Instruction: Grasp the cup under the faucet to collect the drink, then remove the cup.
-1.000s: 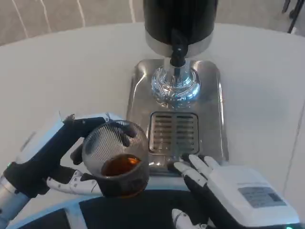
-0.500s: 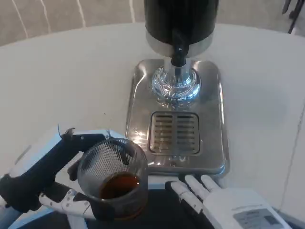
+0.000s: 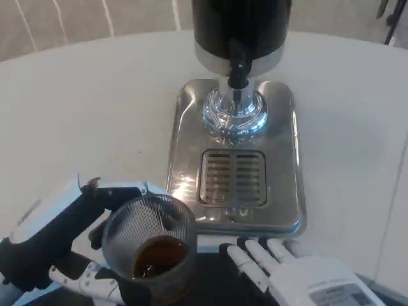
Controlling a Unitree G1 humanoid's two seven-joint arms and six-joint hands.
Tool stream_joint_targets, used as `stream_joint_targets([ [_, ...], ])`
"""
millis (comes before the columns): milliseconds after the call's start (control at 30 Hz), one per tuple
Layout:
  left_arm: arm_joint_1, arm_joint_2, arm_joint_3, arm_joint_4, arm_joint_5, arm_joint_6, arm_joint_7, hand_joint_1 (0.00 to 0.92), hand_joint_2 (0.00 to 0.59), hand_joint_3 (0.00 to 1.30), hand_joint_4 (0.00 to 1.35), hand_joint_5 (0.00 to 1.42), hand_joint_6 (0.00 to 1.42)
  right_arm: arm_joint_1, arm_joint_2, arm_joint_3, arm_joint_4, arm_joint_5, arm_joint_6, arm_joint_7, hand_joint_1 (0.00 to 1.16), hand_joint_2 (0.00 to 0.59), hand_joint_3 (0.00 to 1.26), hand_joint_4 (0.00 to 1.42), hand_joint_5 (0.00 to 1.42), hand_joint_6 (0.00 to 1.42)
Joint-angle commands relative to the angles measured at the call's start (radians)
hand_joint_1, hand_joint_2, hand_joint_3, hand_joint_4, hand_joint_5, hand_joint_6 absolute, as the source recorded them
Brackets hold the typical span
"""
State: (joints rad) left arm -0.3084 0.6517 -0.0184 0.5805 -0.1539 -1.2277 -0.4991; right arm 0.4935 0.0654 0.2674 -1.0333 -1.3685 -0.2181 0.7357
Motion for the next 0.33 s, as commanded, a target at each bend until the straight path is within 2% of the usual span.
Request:
stream_joint_targets([
  [33, 0.003, 0.001, 0.016, -0.016, -0.033, 0.002, -0.008, 0.555, 0.036, 1.00, 1.17, 1.42, 1.42, 0.036, 0.104, 0.020, -0.014, -0.003, -0.014, -0.018, 0.00, 0.572, 0.02, 0.00, 0.00, 0.00],
  [333, 0.001, -0.007, 0.021, -0.011, -0.027, 0.007, -0.014, 0.555, 0.032, 1.00, 1.17, 1.42, 1.42, 0.019, 0.109, -0.007, -0.014, 0.004, -0.010, -0.013, 0.00, 0.572, 0.01, 0.00, 0.00, 0.00],
])
